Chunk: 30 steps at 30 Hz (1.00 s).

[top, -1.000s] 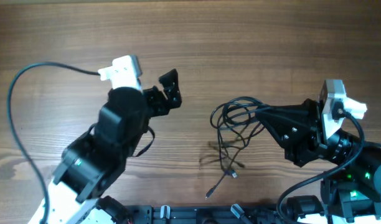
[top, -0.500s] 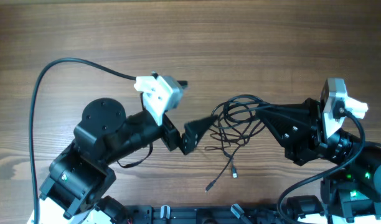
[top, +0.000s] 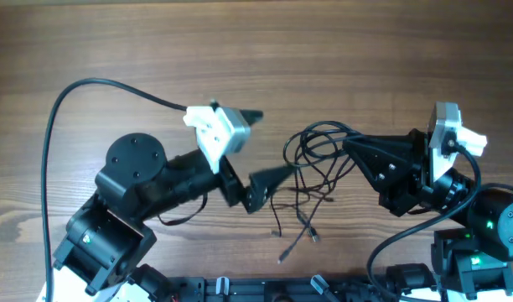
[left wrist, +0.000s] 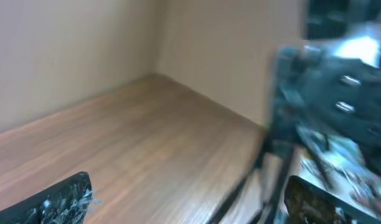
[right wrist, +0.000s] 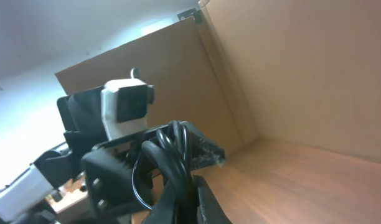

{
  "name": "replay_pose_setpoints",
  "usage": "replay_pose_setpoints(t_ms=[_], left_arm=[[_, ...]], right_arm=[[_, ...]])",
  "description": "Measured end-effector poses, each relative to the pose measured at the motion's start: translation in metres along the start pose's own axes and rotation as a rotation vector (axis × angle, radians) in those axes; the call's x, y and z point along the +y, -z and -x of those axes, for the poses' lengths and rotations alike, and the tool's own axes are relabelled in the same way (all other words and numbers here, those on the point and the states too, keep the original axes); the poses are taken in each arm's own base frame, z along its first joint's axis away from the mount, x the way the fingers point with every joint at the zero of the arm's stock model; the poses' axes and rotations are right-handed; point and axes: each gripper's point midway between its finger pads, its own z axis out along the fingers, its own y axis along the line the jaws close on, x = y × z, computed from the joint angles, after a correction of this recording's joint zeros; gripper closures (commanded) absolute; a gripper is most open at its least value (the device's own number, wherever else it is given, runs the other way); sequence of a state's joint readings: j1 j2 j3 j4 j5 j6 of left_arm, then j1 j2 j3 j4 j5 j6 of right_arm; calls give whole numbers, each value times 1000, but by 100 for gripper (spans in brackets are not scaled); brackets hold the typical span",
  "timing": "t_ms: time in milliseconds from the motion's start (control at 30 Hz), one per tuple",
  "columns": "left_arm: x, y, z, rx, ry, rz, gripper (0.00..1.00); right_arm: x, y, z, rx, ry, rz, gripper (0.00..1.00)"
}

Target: Untangle cables

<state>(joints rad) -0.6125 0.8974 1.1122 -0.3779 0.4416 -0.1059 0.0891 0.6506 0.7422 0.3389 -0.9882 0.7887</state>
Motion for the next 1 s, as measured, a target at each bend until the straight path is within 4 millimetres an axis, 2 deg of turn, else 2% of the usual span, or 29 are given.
replay_pose_setpoints(t_ms=[100, 233, 367, 500, 767, 867, 1000], left_arm=[[18, 1, 2, -19, 75, 104, 0], [27, 2, 4, -34, 116, 157, 0], [29, 4, 11, -65, 117, 169, 0], [26, 5, 22, -108, 108, 160, 0], [25, 5, 25, -119, 104, 155, 0], [23, 6, 35, -157, 89, 145, 0], [22, -1, 31, -136, 93, 120, 0]], right_arm=[[-3, 0, 3, -16, 30, -18, 96], [-12, 0, 1, -19, 46, -55, 96], [-23, 0, -5, -4, 41, -96, 96], [-26, 0, -5, -1, 47, -104, 96], [-32, -1, -8, 8, 38, -113, 96], [-32, -1, -8, 10, 41, -114, 96], [-31, -1, -9, 13, 41, -110, 96]])
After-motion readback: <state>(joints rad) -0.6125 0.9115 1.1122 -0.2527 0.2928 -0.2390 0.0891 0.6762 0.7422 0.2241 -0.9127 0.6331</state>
